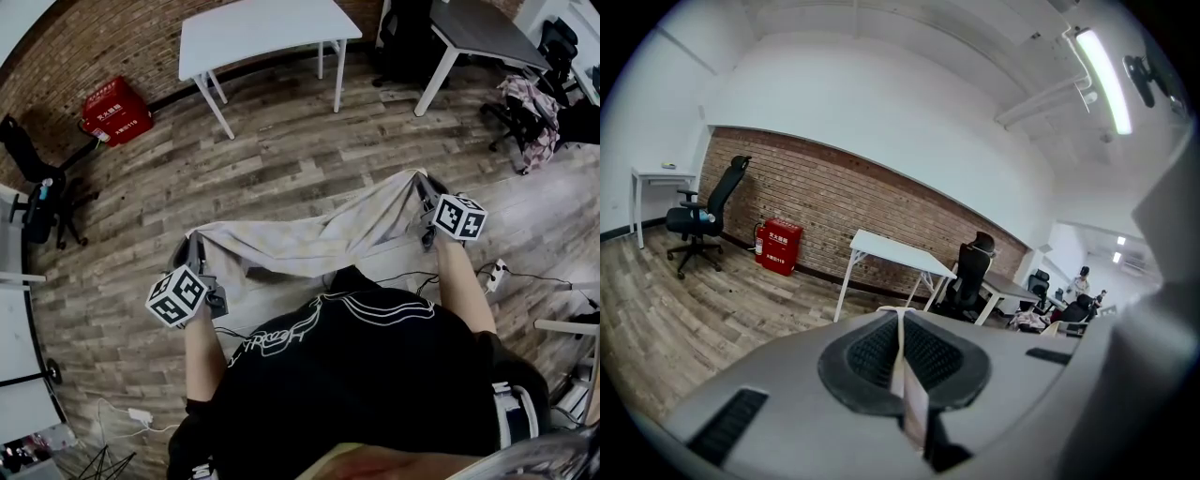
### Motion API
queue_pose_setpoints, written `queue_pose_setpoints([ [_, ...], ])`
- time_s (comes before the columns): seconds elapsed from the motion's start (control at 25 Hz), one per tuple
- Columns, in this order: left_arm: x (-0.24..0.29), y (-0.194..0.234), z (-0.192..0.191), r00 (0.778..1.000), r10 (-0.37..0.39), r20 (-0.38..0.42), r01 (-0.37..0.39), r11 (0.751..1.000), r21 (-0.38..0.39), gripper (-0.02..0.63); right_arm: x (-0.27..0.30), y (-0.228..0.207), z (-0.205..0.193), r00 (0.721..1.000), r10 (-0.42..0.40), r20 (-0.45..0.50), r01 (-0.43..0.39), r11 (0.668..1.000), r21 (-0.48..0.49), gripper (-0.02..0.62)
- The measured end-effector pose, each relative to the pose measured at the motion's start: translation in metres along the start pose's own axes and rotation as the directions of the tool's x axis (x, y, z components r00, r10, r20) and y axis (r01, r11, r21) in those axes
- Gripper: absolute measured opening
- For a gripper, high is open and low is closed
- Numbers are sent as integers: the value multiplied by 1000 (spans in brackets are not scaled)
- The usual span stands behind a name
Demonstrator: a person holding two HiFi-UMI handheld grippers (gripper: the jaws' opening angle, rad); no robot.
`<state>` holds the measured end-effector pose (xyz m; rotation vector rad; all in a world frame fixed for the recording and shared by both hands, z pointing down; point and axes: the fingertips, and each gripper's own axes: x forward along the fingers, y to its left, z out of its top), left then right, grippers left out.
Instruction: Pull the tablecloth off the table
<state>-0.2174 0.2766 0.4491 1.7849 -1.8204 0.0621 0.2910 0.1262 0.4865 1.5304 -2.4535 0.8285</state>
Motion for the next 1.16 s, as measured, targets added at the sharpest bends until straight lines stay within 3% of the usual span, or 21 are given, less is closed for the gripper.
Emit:
queue_pose_setpoints([
  [1.16, 13, 9, -5, 1000, 9, -13, -9, 1000, -19, 6, 13, 2, -6, 999, 19, -28, -20, 1000, -17, -3],
])
